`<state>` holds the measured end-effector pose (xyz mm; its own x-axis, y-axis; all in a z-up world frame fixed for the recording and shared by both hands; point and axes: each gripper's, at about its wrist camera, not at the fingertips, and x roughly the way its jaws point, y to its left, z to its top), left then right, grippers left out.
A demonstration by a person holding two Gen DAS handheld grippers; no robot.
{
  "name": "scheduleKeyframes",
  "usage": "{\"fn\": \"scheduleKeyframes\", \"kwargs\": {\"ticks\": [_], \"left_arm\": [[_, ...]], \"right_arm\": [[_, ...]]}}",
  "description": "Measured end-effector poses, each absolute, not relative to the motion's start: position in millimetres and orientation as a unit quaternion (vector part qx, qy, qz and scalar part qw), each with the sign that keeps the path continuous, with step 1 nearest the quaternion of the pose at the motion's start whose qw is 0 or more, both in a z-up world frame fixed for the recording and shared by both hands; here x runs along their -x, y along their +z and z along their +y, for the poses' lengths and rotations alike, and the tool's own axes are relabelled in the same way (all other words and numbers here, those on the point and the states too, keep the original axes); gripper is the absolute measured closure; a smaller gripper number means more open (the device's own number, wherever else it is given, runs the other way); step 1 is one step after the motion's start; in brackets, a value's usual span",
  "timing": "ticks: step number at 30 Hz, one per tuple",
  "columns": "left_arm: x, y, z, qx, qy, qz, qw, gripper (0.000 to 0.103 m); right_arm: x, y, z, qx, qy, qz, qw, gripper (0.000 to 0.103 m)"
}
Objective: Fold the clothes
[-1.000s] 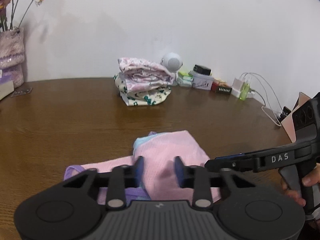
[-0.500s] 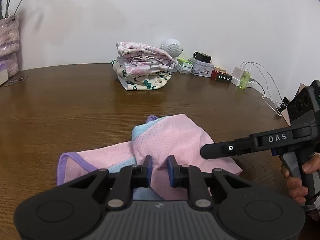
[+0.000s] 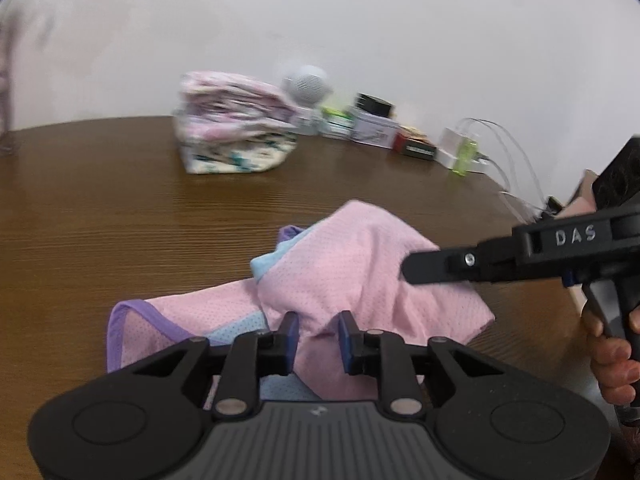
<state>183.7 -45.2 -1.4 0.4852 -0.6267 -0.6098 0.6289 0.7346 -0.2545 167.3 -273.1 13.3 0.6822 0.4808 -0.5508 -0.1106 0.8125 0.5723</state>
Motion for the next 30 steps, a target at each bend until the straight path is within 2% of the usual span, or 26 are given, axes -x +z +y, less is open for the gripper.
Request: {"fn": "scheduleKeyframes", "kwargs": {"ticks": [1,3,5,7,10,11,12,14,18,26,28,30], "left_arm": [[-184.5,-1.9,-54.7,-0.001,-0.377,0.356,0.855,0.077],[-183.8,-1.0,-64.4,-0.001,-0.390,0.357,0.849,0.063],[-181.6,1.1,-67.6,-0.003,-0.393,0.353,0.849,0.054],[-179.2,3.3,-60.9,-0.002,-0.388,0.350,0.853,0.051],[-177.4,4.0,-39.8,0.001,-0.372,0.342,0.863,0.055],[-177.1,3.9,-32.8,0.002,-0.367,0.339,0.866,0.063],[-176.9,3.7,-26.7,0.002,-0.363,0.336,0.869,0.082],[-178.8,2.6,-23.6,-0.004,-0.362,0.336,0.870,0.092],[-181.3,1.3,-14.7,-0.012,-0.361,0.333,0.871,0.091],[-180.4,0.2,45.0,0.051,-0.313,0.328,0.890,0.090],[-178.6,2.3,58.9,0.060,-0.304,0.320,0.895,0.088],[-177.1,4.7,68.0,0.064,-0.297,0.316,0.899,0.078]], "right_arm": [[-165.4,21.1,-274.6,-0.237,0.158,0.364,0.887,0.093],[-161.7,36.5,-277.5,-0.197,0.138,0.368,0.898,0.093],[-160.7,47.3,-272.5,-0.152,0.120,0.379,0.905,0.093],[-159.5,55.8,-261.4,-0.105,0.111,0.386,0.910,0.093],[-157.5,64.9,-235.9,-0.045,0.116,0.388,0.913,0.093],[-156.8,66.5,-226.9,-0.031,0.121,0.386,0.914,0.093],[-155.8,67.5,-218.8,-0.020,0.124,0.384,0.915,0.093],[-155.0,69.0,-203.5,-0.002,0.131,0.380,0.916,0.093],[-153.7,69.8,-177.1,0.022,0.139,0.376,0.916,0.093],[-158.7,48.9,-129.6,0.044,0.174,0.389,0.903,0.093],[-158.5,38.8,-118.7,0.050,0.180,0.394,0.900,0.093],[-158.3,28.5,-110.4,0.052,0.183,0.398,0.897,0.093]]}}
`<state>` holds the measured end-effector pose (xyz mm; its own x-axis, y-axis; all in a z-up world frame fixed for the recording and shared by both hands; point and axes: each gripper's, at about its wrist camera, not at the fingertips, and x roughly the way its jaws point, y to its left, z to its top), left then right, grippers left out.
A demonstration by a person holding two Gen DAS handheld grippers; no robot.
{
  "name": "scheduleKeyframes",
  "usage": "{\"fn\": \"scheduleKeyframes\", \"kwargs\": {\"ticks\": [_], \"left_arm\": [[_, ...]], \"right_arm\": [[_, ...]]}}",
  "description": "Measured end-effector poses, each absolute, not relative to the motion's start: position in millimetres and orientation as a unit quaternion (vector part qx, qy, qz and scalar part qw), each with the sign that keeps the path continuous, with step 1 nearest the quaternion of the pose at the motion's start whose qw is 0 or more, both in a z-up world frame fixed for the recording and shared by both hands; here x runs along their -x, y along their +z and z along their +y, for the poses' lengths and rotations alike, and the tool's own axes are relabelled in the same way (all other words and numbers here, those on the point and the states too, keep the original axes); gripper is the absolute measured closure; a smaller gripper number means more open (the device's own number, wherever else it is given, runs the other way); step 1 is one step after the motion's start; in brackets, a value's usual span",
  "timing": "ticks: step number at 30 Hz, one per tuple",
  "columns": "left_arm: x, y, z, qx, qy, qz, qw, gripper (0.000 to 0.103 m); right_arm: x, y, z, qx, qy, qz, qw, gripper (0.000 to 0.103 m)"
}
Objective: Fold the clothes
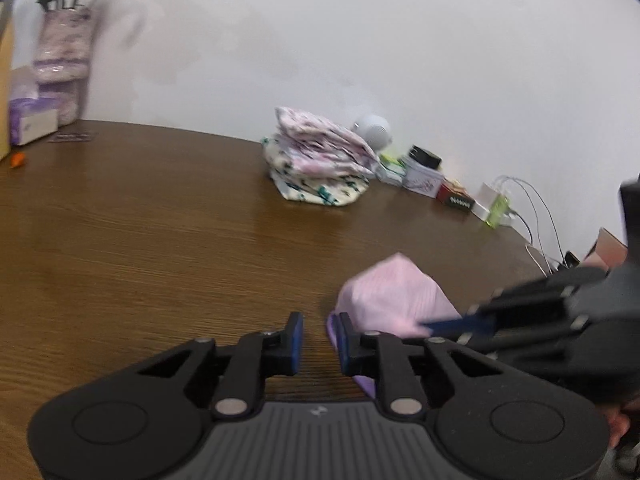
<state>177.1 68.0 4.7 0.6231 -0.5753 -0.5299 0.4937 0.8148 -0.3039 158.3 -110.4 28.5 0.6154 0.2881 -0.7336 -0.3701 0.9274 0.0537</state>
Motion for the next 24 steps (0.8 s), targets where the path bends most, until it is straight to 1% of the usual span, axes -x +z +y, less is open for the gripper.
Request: {"fn": "scheduleKeyframes", "kwargs": {"ticks": [2,4,5,6,8,9,10,11,12,13,15,17,20,24], "left_arm": [[-175.9,7.8,75.3,0.069,-0.292,0.313,0.901,0.073],[-173.9,10.6,77.9,0.074,-0.296,0.308,0.901,0.072],[-173.2,12.3,77.7,0.076,-0.300,0.305,0.901,0.072],[-172.6,14.0,77.5,0.079,-0.303,0.301,0.901,0.073],[-170.3,19.0,73.7,0.078,-0.316,0.292,0.899,0.073],[-169.1,22.1,70.1,0.076,-0.324,0.287,0.898,0.074],[-168.7,25.2,63.7,0.071,-0.333,0.284,0.896,0.076],[-168.4,28.2,57.4,0.067,-0.342,0.281,0.894,0.083],[-168.4,31.0,50.5,0.062,-0.351,0.279,0.892,0.085],[-169.7,32.1,41.4,0.054,-0.358,0.281,0.889,0.085],[-174.2,30.9,23.5,0.039,-0.365,0.288,0.885,0.090],[-180.9,25.4,7.2,0.024,-0.362,0.298,0.883,0.090],[-189.9,12.2,0.1,0.024,-0.349,0.318,0.881,0.090],[-201.4,-3.6,-2.0,0.025,-0.334,0.345,0.877,0.090]], "right_arm": [[-158.1,18.1,-104.3,0.050,0.184,0.401,0.896,0.092],[-155.5,11.7,-104.7,0.035,0.194,0.398,0.896,0.090],[-153.7,10.0,-106.2,0.025,0.198,0.396,0.896,0.086],[-150.3,11.9,-111.1,0.008,0.205,0.391,0.898,0.086],[-138.1,24.6,-131.5,-0.042,0.218,0.369,0.903,0.080],[-131.9,31.0,-141.8,-0.066,0.224,0.357,0.904,0.078],[-124.5,37.7,-151.9,-0.071,0.220,0.343,0.911,0.074],[-117.5,44.0,-161.8,-0.075,0.214,0.330,0.916,0.072],[-114.5,44.9,-168.0,-0.064,0.199,0.325,0.922,0.072],[-111.5,45.7,-174.2,-0.054,0.184,0.321,0.928,0.072],[-110.3,41.6,-184.4,-0.047,0.165,0.322,0.931,0.072],[-112.4,32.1,-189.7,-0.052,0.167,0.326,0.929,0.072],[-112.9,21.0,-183.0,-0.028,0.179,0.313,0.932,0.072],[-125.4,3.3,-179.7,-0.019,0.172,0.343,0.923,0.072]]}}
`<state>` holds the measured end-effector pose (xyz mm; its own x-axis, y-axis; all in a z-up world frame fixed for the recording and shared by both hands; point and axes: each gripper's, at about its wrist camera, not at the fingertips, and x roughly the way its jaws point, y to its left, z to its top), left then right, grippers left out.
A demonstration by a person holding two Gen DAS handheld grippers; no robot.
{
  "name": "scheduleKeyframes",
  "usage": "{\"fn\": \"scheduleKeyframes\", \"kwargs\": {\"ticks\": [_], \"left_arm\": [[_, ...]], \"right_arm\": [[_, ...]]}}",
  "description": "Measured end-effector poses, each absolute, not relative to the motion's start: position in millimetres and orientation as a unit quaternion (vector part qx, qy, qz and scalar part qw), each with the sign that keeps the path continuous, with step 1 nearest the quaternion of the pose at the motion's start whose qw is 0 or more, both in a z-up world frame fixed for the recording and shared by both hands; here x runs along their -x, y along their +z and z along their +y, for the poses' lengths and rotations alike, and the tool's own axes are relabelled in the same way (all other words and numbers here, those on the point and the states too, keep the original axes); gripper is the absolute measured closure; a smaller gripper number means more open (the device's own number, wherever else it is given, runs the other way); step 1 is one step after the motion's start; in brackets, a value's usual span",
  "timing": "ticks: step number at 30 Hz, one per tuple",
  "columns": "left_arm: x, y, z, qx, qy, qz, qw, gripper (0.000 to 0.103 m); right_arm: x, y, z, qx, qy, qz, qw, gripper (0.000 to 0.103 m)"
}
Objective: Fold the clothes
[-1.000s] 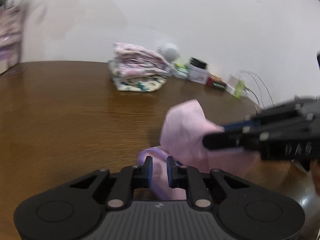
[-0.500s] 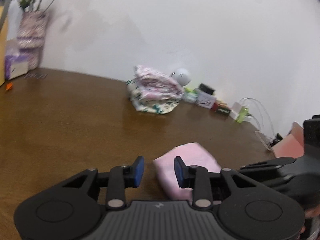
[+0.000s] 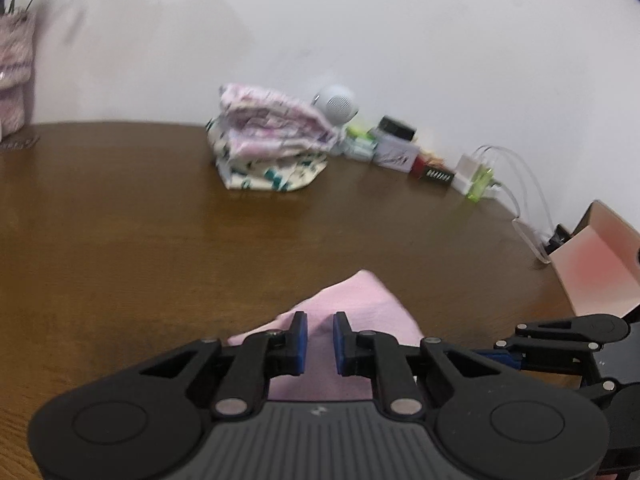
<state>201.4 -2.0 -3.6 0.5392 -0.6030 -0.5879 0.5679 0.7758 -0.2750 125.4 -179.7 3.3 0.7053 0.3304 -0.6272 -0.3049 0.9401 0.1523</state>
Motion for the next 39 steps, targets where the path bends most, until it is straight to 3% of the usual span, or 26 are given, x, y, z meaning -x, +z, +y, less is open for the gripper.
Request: {"fn": "scheduleKeyframes", "kwargs": {"ticks": [7,8,9,10,11,12,14,16,25,29,33,39], "left_arm": [[-202.1,-8.1,-2.4,0.020,-0.326,0.350,0.878,0.090],[-199.5,-5.3,-1.6,0.020,-0.321,0.347,0.881,0.083],[-196.5,-2.1,-0.5,0.021,-0.316,0.344,0.884,0.064],[-191.8,2.3,2.3,0.025,-0.310,0.336,0.889,0.051],[-185.9,7.1,6.5,0.032,-0.304,0.325,0.895,0.029],[-178.7,12.7,11.4,0.039,-0.296,0.314,0.901,0.017],[-164.3,22.3,20.2,0.052,-0.279,0.301,0.911,0.013],[-152.4,27.4,24.1,0.060,-0.258,0.302,0.916,0.011],[-104.4,29.6,23.6,0.024,-0.126,0.314,0.941,0.005],[-92.9,28.8,33.0,0.043,-0.128,0.310,0.941,0.007],[-87.0,27.5,36.9,0.048,-0.107,0.318,0.941,0.010],[-84.7,21.6,42.8,0.056,-0.109,0.351,0.929,0.009]], "right_arm": [[-124.2,-3.9,-182.5,-0.015,0.173,0.337,0.925,0.066],[-123.7,-3.8,-181.9,-0.012,0.174,0.336,0.926,0.063],[-123.5,-2.0,-184.1,-0.017,0.176,0.335,0.925,0.059],[-122.5,1.4,-188.2,-0.028,0.177,0.334,0.926,0.050],[-121.4,4.9,-192.4,-0.038,0.178,0.331,0.926,0.038],[-117.4,9.9,-196.6,-0.045,0.178,0.322,0.929,0.030],[-109.5,19.9,-205.1,-0.058,0.179,0.304,0.934,0.006],[-99.2,27.6,-211.0,-0.066,0.180,0.287,0.939,0.000],[-81.6,23.8,-215.2,-0.098,0.112,0.290,0.945,0.000],[-79.3,23.4,-211.7,-0.081,0.048,0.311,0.946,0.000],[-86.2,19.9,-217.3,-0.095,0.106,0.354,0.925,0.000],[-76.1,16.5,-222.1,-0.111,0.116,0.310,0.937,0.000]]}}
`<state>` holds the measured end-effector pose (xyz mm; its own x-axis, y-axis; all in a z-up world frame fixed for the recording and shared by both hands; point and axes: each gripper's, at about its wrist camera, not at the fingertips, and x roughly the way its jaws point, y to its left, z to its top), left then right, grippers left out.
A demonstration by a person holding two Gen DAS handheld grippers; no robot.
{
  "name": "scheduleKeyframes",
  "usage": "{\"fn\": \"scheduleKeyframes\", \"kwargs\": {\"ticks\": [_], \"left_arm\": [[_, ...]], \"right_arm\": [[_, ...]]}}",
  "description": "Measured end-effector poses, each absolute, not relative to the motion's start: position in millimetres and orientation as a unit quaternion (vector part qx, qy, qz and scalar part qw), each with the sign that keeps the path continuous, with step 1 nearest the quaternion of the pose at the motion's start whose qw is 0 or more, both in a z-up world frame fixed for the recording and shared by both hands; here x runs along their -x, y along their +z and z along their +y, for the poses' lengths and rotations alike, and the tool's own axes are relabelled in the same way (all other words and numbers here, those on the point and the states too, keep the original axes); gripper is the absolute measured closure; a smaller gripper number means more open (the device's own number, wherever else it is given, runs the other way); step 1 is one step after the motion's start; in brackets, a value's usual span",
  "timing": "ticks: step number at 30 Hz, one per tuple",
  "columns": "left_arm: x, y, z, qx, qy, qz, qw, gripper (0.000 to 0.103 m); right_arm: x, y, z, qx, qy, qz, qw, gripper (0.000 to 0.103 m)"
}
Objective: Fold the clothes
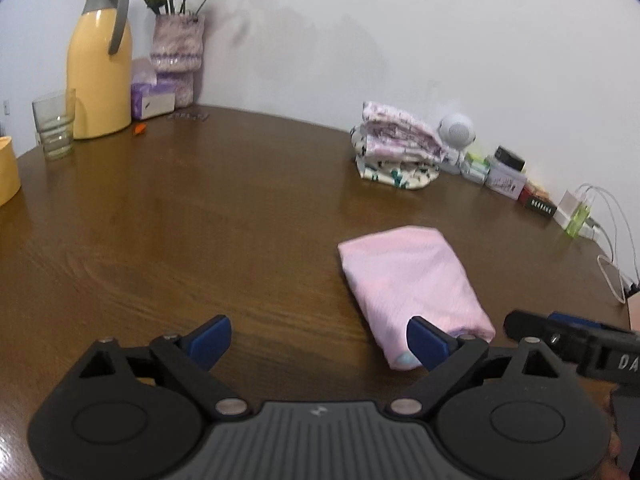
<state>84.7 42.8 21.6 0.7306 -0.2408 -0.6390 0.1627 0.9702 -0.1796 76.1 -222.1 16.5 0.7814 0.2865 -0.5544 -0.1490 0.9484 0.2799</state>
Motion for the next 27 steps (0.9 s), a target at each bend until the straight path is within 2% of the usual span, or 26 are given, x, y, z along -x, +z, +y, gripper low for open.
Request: {"fn": "scheduleKeyframes", "kwargs": {"ticks": [27], "left_arm": [[-74.3,16.7,28.3,0.015,-0.082,0.344,0.935,0.009]], "right_arm": [[-70.9,10.4,-217.0,-0.105,0.111,0.309,0.939,0.000]]}}
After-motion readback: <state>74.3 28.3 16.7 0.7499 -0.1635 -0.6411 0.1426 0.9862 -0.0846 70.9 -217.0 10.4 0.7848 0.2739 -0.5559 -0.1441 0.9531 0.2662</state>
